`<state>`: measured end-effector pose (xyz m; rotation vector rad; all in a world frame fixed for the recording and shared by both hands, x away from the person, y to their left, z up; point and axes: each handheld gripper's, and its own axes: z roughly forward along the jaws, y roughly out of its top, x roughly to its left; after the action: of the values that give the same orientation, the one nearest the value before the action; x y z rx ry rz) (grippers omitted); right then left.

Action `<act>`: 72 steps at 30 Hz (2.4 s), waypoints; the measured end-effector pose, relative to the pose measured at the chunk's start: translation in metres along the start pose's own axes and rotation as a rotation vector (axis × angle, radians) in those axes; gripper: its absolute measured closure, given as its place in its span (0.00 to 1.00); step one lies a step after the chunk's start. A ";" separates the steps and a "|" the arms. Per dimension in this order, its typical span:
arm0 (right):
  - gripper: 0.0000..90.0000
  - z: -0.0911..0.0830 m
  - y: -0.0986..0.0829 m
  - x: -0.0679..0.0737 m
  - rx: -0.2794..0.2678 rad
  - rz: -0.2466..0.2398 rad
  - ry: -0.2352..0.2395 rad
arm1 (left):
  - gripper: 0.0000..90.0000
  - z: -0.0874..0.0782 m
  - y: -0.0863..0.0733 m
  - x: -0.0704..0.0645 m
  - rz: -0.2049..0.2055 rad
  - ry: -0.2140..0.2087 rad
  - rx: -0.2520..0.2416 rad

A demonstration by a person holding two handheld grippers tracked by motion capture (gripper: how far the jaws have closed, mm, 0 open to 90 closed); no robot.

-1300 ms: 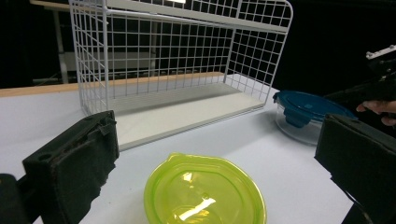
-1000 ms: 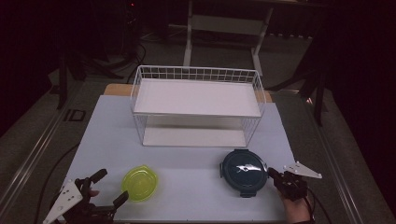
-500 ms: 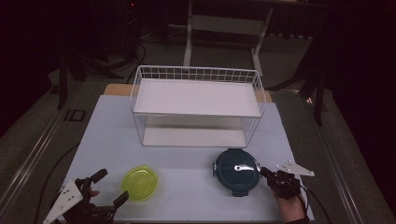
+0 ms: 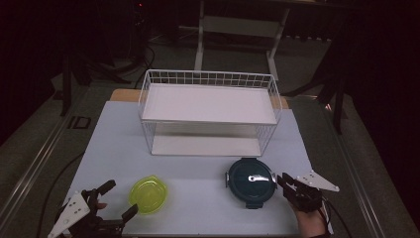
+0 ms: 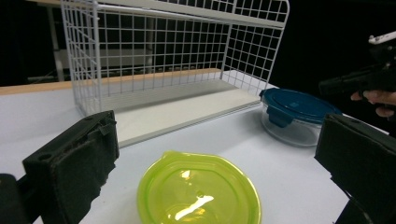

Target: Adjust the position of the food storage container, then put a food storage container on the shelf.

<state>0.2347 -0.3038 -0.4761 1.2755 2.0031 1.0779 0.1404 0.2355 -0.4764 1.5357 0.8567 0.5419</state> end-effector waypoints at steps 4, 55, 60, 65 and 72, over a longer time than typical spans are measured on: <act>0.48 -0.006 0.006 -0.001 -0.046 0.022 0.015 | 0.00 0.013 0.003 -0.009 0.003 -0.060 0.034; 0.19 -0.037 0.031 0.001 -0.216 -0.067 0.168 | 0.00 0.213 0.065 -0.078 -0.154 -0.329 0.340; 0.13 -0.028 0.027 0.002 -0.186 -0.065 0.170 | 0.00 0.232 0.052 -0.081 -0.196 -0.320 0.430; 0.12 -0.023 0.024 0.006 -0.168 -0.057 0.165 | 0.00 0.251 0.037 -0.079 -0.278 -0.301 0.533; 0.13 -0.022 0.022 0.006 -0.146 -0.065 0.166 | 0.08 0.268 0.019 -0.069 -0.430 -0.282 0.676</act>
<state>0.2259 -0.3008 -0.4454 1.0695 2.0279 1.3106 0.3052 0.0129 -0.4898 1.8888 1.1713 -0.3117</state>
